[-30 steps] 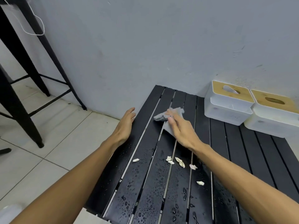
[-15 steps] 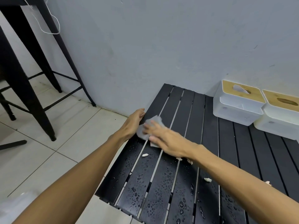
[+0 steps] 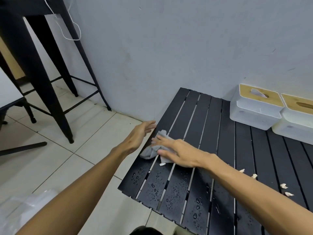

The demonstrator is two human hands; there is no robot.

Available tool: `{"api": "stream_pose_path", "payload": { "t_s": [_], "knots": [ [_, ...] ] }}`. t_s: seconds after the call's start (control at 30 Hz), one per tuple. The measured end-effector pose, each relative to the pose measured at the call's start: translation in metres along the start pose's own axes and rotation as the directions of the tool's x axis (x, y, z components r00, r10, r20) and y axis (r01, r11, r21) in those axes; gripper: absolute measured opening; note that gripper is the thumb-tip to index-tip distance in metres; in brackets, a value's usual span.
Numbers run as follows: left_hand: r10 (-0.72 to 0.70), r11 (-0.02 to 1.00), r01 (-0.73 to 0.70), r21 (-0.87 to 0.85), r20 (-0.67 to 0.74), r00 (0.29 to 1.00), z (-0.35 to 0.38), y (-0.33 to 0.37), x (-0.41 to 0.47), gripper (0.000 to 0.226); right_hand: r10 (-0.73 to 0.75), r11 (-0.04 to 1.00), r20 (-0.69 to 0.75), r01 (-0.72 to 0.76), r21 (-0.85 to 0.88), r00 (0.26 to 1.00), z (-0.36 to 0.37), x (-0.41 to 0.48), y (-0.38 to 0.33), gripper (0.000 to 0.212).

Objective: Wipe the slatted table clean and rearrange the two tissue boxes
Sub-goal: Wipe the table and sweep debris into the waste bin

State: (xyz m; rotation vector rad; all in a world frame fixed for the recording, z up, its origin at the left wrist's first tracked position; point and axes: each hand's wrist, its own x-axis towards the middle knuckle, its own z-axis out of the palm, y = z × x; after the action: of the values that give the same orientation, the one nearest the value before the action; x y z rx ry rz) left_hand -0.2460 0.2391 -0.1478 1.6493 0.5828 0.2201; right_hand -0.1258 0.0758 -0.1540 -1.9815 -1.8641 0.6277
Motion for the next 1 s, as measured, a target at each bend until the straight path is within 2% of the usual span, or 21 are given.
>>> {"api": "stream_pose_path", "payload": {
  "t_s": [0.03,0.1,0.17,0.2,0.27,0.33,0.4,0.47,0.57,0.67,0.8,0.87,0.93,1.0],
  "knots": [
    [-0.009,1.000,0.009,0.000,-0.008,1.000,-0.003,0.001,-0.004,0.075,0.050,0.997,-0.089,-0.045,0.057,0.995,-0.003,0.000,0.001,0.044],
    [-0.016,1.000,0.017,0.006,-0.023,1.000,-0.007,0.000,-0.009,0.077,0.228,0.971,-0.299,-0.197,0.133,0.927,-0.012,0.008,0.007,0.044],
    [-0.025,0.999,0.026,0.032,-0.036,0.999,-0.011,-0.001,-0.013,0.075,0.370,0.929,-0.321,-0.358,0.098,0.872,-0.016,0.024,0.012,0.054],
    [-0.030,0.999,0.031,0.036,-0.036,0.999,-0.012,-0.002,-0.014,0.071,0.375,0.922,-0.289,-0.385,0.021,0.881,-0.015,0.030,0.011,0.058],
    [-0.040,0.999,0.041,0.035,-0.033,0.999,-0.013,-0.004,-0.014,0.061,0.281,0.945,-0.212,-0.308,-0.109,0.936,-0.006,0.035,0.005,0.058],
    [-0.055,0.996,0.059,0.074,-0.045,0.997,-0.015,-0.007,-0.012,0.062,0.126,0.978,-0.127,-0.145,-0.152,0.984,0.003,0.029,-0.007,0.054],
    [-0.070,0.991,0.078,0.110,-0.075,0.995,-0.018,-0.012,-0.010,0.064,0.001,0.994,-0.058,-0.007,-0.110,0.998,0.009,0.020,-0.012,0.055],
    [-0.081,0.989,0.093,0.113,-0.104,0.991,-0.019,-0.014,-0.010,0.059,-0.062,0.998,0.014,0.062,-0.018,0.998,0.015,0.013,-0.015,0.052],
    [-0.090,0.986,0.102,0.134,-0.097,0.991,-0.019,-0.012,-0.010,0.069,-0.123,0.990,0.099,0.115,0.080,0.987,0.017,0.000,-0.025,0.049],
    [-0.113,0.984,0.124,0.131,-0.089,0.990,-0.020,-0.012,-0.009,0.068,-0.161,0.976,0.184,0.129,0.177,0.970,0.011,-0.019,-0.030,0.045],
    [-0.108,0.983,0.116,0.140,-0.065,0.992,-0.018,-0.018,-0.009,0.055,-0.076,0.963,0.294,-0.006,0.270,0.953,-0.025,-0.054,-0.023,0.033],
    [-0.112,0.983,0.119,0.139,-0.056,0.992,-0.017,-0.020,-0.010,0.055,-0.006,0.938,0.229,-0.074,0.337,0.973,-0.053,-0.065,-0.019,0.028],
    [-0.108,0.983,0.114,0.141,-0.044,0.993,-0.015,-0.021,-0.008,0.055,0.065,0.938,0.031,-0.072,0.339,0.997,-0.072,-0.064,-0.013,0.026],
    [-0.103,0.985,0.108,0.137,-0.046,0.994,-0.012,-0.020,-0.005,0.055,0.123,0.958,-0.115,-0.087,0.274,0.986,-0.072,-0.048,-0.011,0.025]
  ]
}}
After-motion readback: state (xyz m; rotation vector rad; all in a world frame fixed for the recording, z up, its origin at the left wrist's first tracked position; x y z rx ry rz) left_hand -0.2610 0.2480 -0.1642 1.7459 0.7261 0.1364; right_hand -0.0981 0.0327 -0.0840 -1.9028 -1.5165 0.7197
